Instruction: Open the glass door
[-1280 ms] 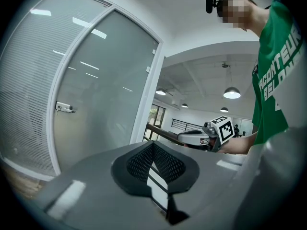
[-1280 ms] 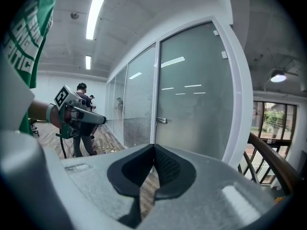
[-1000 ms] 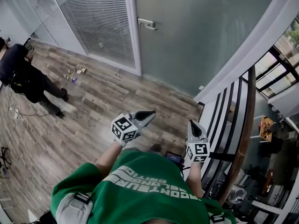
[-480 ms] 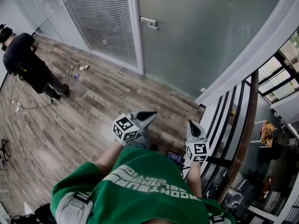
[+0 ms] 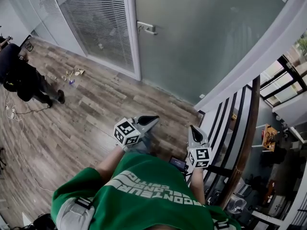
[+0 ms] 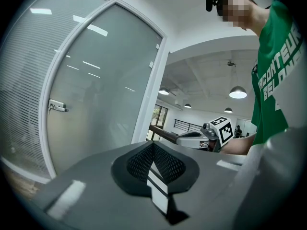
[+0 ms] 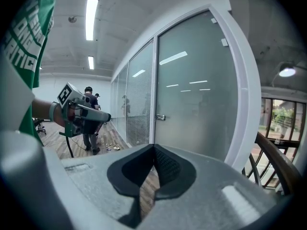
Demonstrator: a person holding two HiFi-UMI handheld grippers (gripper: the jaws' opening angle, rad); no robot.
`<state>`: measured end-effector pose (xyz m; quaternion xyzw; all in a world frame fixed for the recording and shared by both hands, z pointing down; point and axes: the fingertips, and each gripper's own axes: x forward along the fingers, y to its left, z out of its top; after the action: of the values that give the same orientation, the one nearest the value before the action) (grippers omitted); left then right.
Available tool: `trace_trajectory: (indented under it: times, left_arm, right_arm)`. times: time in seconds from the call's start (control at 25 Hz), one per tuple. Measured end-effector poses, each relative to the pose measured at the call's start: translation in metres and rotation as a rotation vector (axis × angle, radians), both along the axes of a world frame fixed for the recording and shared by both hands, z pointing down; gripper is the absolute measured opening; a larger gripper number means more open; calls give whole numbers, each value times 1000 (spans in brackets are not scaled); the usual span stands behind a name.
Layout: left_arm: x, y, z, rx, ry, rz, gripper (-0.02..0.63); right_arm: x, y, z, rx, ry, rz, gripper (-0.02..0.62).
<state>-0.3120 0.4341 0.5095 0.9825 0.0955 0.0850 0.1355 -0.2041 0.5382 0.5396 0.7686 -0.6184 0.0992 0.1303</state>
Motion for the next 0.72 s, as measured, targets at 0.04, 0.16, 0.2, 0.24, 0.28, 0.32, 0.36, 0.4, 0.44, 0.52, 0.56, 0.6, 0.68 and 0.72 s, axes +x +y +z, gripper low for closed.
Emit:
trace_trajectory:
  times: [0.04,0.16,0.2,0.24,0.28,0.32,0.36,0.4,0.44,0.52,0.56,0.6,0.68,0.72]
  left_arm:
    - [4,-1,-1,-1,2,2,15]
    - [12,-6,1,-5,0,7,15]
    - [14,-7,2,-7,-1,8,15]
    - [15,-9,3,-8,-2,10,15]
    - [17,-11,3,-9,-2,11,15]
    - [19,-13,3,-10,-2,12,15]
    - [21,-16,3,-9,-3,13,15]
    - [24,-19,3,-9,-3,15,15]
    - [27,-23,2,-9,-2,15,15]
    - [33,-30,1,-10,-1,16,15]
    - [36,-33,1,-11,0,16,15]
    - [39,-36,1,-12,0,16,15]
    - [43,-43,1,-14,0,17,15]
    - [46,-47,1,-14,-1,18,15]
  right_arm:
    - [4,-1,-1,-1,3,0,-8]
    - [13,-6,-3,-3,9,3,-8]
    - [15,-8,-3,-5,9,4,-8]
    - [17,-10,-3,-7,9,4,-8]
    - [18,-12,-2,-9,9,4,-8]
    - [20,-15,-2,-11,9,3,-8]
    - [21,-18,-2,-13,9,2,-8]
    - [23,-22,-2,-14,10,0,-8]
    - [25,-26,-3,-15,10,-2,-8]
    - [29,-34,-3,-17,10,-6,-8]
    - [32,-38,-4,-17,10,-7,-8]
    - [34,-42,-4,-18,10,-8,-8]
    - [38,-48,-5,-17,11,-9,-8]
    - [40,-52,-6,-18,11,-10,-8]
